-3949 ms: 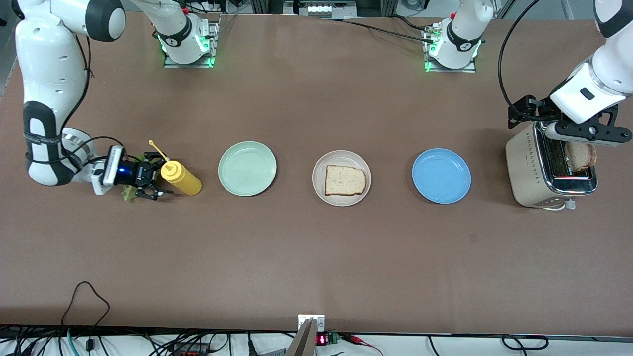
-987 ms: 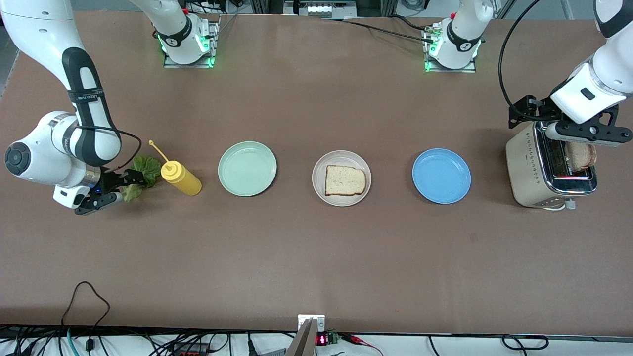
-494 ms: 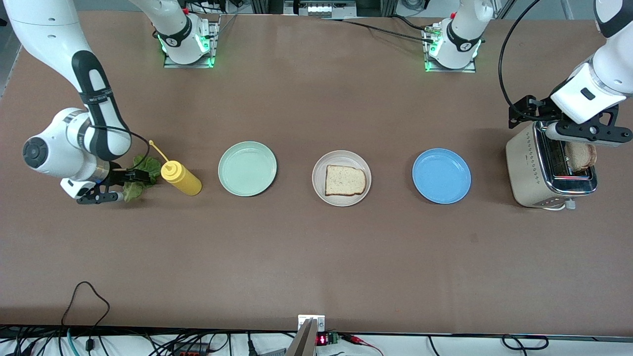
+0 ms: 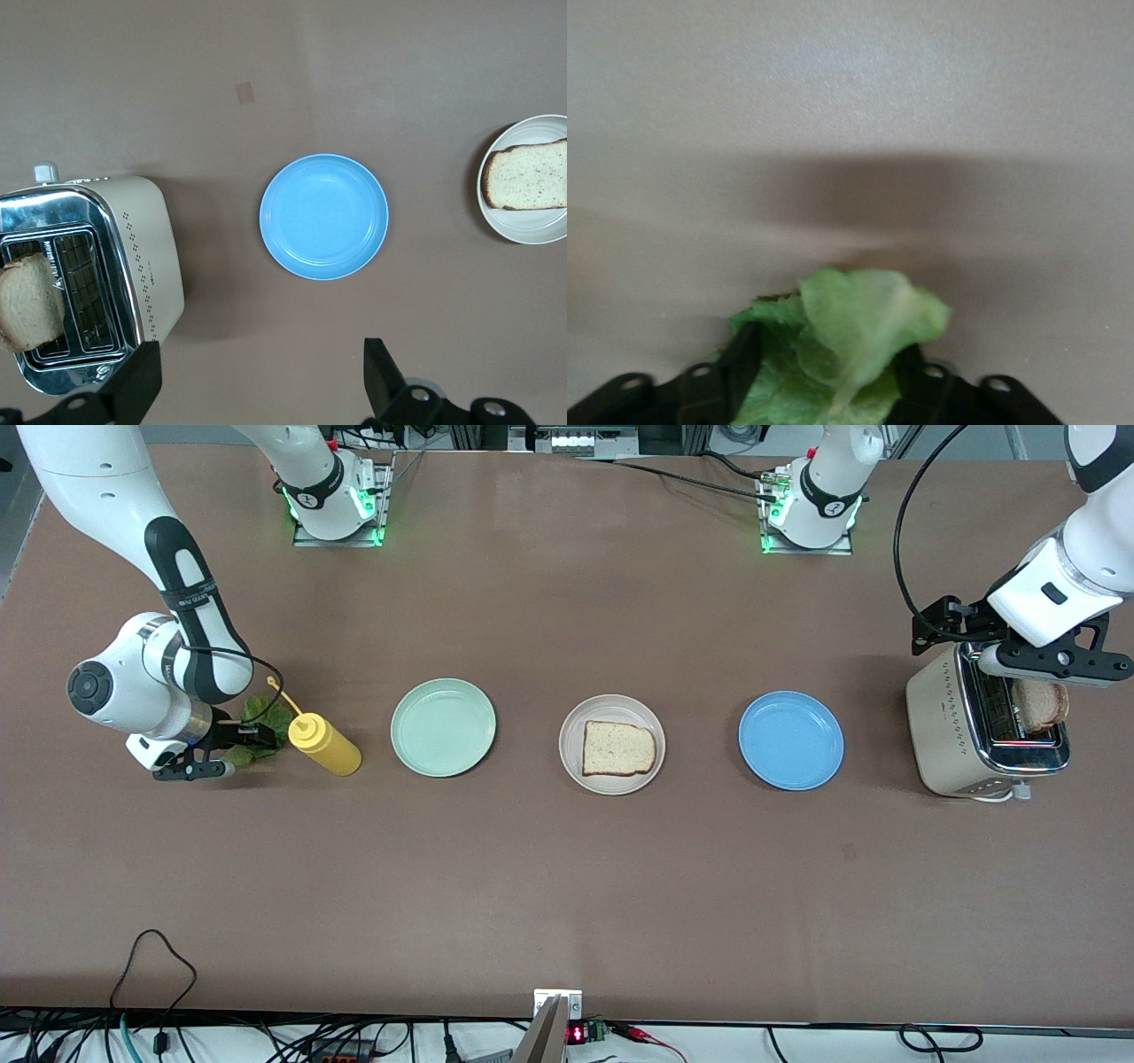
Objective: Make sandwich in beige plate with both arms
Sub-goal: 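Lower the right gripper onto the lettuce leaf and grasp it, then carry the lettuce leaf with the right gripper over the bread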
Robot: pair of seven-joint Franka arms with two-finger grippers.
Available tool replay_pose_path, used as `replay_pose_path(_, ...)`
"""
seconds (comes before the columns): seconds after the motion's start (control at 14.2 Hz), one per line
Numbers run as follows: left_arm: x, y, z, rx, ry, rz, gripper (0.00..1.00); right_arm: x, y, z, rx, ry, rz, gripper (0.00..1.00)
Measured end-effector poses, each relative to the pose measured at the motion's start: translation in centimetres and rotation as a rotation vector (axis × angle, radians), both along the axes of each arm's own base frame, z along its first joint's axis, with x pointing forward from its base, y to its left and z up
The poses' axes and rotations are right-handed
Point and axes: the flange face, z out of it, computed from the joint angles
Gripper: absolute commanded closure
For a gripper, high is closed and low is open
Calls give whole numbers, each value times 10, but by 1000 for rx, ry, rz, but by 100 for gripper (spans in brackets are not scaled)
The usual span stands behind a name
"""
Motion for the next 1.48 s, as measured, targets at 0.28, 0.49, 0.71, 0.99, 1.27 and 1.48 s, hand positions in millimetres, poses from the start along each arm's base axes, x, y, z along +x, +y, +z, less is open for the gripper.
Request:
replay_pose_path(0.28, 0, 0, 0, 0, 0, 0, 0, 3, 4, 8, -5, -12, 26, 97)
replay_pose_path(0.49, 0, 0, 0, 0, 0, 0, 0, 13, 8, 38, -10, -23, 71, 100)
replay_pose_path(0.71, 0, 0, 0, 0, 1, 1, 0, 33, 14, 96, 12, -30, 137, 100)
replay_pose_path(0.99, 0, 1, 0, 0, 1, 1, 0, 64, 42, 183, 29, -87, 312, 100)
replay_pose_path(1.27, 0, 1, 0, 0, 1, 2, 0, 87, 94, 251, 7, -120, 479, 100)
replay_pose_path(1.48, 0, 1, 0, 0, 1, 2, 0, 92, 169, 294, 10, -165, 603, 100)
